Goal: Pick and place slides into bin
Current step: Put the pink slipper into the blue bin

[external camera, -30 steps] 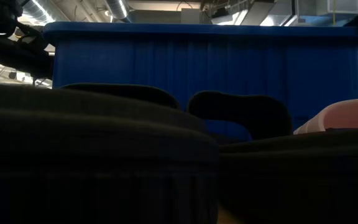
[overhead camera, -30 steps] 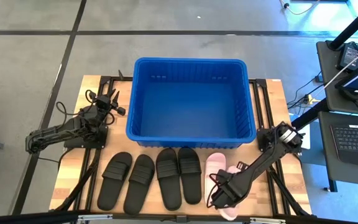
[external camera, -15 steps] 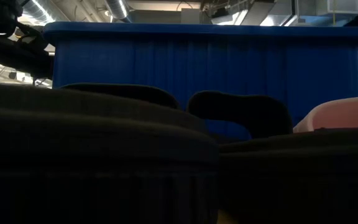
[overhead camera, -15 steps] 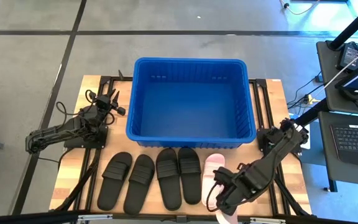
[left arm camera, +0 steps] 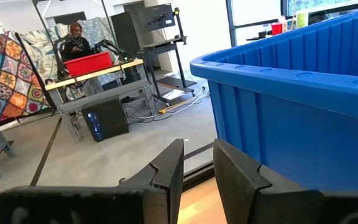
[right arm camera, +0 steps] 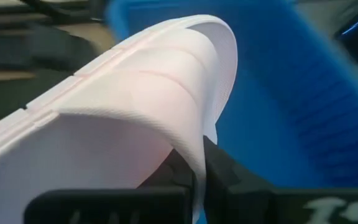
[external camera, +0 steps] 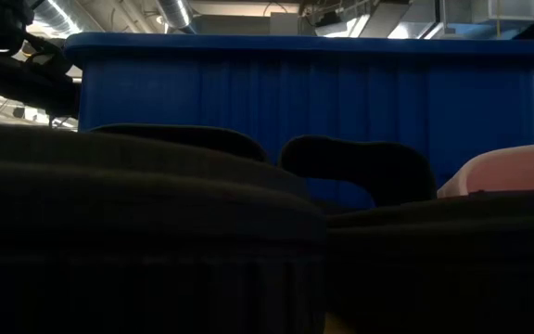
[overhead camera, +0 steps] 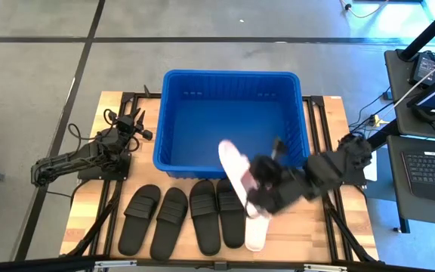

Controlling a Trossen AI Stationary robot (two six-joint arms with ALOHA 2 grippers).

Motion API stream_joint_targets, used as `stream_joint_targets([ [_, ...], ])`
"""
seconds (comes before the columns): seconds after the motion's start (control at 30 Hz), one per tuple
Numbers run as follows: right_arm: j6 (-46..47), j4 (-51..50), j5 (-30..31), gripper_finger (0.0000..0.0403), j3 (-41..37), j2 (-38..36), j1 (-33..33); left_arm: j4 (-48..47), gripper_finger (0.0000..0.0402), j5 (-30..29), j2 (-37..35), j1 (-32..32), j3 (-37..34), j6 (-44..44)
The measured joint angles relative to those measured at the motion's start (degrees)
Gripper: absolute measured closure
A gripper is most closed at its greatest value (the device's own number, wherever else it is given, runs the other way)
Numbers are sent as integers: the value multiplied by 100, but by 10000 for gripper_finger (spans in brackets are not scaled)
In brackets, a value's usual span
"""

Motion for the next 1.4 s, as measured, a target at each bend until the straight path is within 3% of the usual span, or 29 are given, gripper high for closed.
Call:
stream_joint_targets([
  [0.3,-2522,-2,283,391,-503,8,-2136,0,319,0,2,0,-2,-2],
  [0.5,-3001,3,297,391,-1505,9,-3301,0,319,0,0,1,-1,-4],
  [0.77,-2948,544,309,391,-3368,-5,-4136,0,319,0,1,1,-1,-4],
  [1.0,-3626,2572,371,391,-4949,-499,-4624,0,319,-2,2,2,-2,4],
  [1.4,-4474,3909,-120,391,-6158,-651,-5579,0,319,-5,0,1,-1,10],
])
